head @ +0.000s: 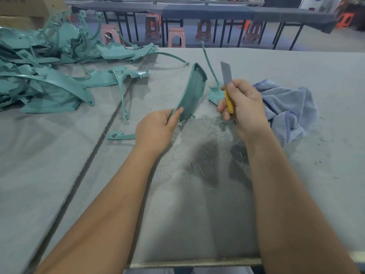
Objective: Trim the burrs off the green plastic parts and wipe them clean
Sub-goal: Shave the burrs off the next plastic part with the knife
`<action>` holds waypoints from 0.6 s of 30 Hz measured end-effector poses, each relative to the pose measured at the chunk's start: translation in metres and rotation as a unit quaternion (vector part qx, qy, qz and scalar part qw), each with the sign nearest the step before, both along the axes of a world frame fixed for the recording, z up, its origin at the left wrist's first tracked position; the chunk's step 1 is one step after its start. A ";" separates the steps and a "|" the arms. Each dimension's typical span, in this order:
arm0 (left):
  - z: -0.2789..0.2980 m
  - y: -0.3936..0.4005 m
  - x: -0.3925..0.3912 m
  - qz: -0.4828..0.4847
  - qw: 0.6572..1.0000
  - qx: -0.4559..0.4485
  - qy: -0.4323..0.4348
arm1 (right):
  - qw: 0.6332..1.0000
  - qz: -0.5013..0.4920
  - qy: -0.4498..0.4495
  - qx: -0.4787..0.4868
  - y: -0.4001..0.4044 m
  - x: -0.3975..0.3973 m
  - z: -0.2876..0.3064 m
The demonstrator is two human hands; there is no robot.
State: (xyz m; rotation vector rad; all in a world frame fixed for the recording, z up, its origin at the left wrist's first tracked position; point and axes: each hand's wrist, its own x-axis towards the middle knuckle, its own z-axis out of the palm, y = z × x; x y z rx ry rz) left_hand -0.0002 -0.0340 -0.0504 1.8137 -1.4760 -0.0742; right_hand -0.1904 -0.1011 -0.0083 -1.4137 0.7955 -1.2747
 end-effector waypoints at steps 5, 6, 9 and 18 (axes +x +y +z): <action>0.004 0.006 0.000 -0.044 0.999 0.003 0.007 | 0.992 0.018 0.116 0.035 0.002 0.020 0.001; 0.005 0.008 -0.001 -0.051 0.999 0.000 0.002 | 0.989 0.030 0.139 0.034 0.003 0.023 0.001; 0.007 0.010 -0.001 -0.054 0.998 -0.018 -0.022 | 0.988 0.064 0.141 -0.011 0.010 0.028 -0.002; 0.012 0.012 -0.003 -0.044 0.993 -0.087 -0.064 | 0.987 0.110 0.113 -0.029 0.022 0.035 0.001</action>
